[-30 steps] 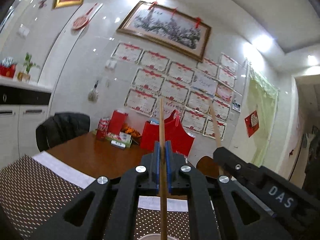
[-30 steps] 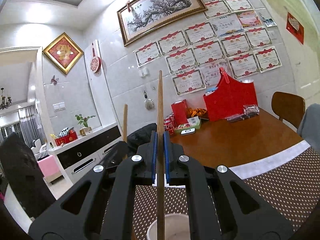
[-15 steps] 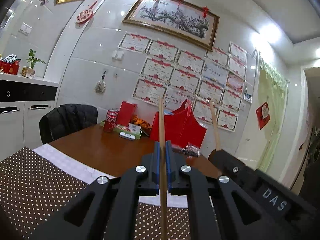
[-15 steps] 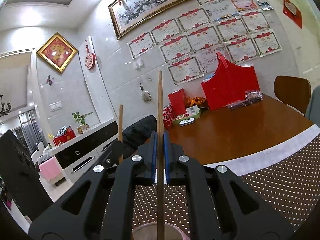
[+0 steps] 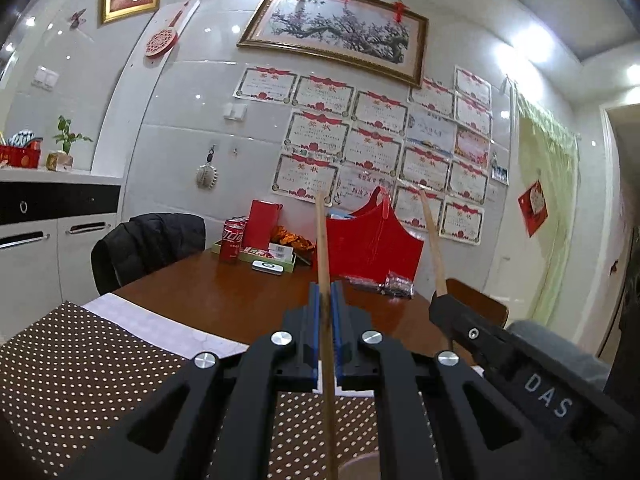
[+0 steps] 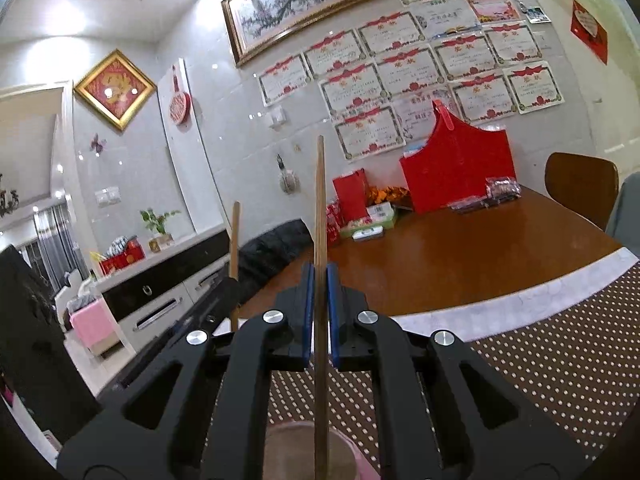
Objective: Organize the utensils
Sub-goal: 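Carry the chopstick over the pink cup and lower it inside with the right gripper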
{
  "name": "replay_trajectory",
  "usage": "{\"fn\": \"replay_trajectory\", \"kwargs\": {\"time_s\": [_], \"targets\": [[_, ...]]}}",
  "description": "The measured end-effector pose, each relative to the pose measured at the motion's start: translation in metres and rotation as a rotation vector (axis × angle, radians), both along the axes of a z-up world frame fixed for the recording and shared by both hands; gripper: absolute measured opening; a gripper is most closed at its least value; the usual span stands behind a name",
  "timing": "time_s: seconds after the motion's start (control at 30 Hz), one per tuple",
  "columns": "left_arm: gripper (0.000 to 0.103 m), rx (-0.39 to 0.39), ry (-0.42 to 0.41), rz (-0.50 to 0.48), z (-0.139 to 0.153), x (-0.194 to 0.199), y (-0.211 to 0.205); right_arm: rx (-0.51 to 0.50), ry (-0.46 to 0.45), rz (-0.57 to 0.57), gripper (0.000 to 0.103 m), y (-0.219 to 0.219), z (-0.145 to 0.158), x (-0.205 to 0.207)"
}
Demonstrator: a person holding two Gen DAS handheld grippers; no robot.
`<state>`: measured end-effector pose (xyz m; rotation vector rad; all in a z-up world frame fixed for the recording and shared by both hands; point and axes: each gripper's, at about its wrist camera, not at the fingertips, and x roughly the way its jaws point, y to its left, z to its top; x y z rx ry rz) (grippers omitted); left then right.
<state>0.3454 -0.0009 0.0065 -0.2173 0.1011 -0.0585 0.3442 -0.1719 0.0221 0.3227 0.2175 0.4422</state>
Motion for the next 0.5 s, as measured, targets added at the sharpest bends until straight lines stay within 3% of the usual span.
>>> {"fn": "replay_trajectory", "kwargs": {"time_s": [0.5], "targets": [[0.009, 0.150, 0.063, -0.064, -0.032, -0.028, -0.010, -0.101, 0.151, 0.054, 0.007, 0.006, -0.036, -0.020]]}}
